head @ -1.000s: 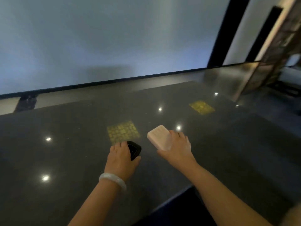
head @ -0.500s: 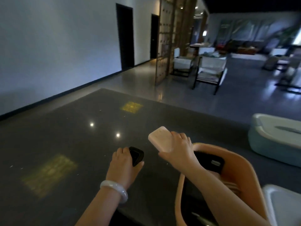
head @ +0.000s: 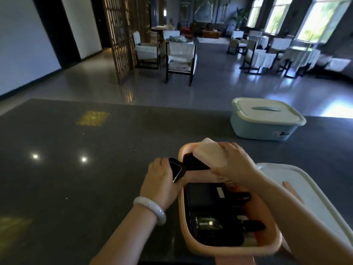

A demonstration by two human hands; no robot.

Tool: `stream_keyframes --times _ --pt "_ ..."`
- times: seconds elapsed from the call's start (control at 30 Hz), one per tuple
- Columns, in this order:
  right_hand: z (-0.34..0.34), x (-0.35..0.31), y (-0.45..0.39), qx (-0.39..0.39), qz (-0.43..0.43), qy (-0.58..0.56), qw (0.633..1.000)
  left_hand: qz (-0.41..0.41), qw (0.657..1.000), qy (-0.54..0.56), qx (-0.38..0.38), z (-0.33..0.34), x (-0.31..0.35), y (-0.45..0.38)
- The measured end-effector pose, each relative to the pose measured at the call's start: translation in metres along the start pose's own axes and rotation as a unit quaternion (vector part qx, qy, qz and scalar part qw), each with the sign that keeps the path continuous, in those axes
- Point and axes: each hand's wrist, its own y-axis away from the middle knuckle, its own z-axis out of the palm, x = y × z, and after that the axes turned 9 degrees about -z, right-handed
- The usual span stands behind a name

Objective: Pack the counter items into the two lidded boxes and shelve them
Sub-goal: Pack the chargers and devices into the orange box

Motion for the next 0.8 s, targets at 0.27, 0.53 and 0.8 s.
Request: stream_keyframes --times 0.27,0.53,0.8 --pt "0.009 0.018 -0.004 -0.084 -0.061 -0.016 0.994 -0.009 1.0 -0.018 -0.001 0.012 0.012 -0.003" --pt "0.023 0.027 -0.031 -0.167 -0.137 -0.018 0.976 -0.035 0.997 -0.057 0.026 0.019 0.015 -0.004" --pt "0.038 0.046 -0.04 -0.209 -0.129 -0.033 0.969 -0.035 0.997 -0.058 0.048 0.023 0.018 -0.002"
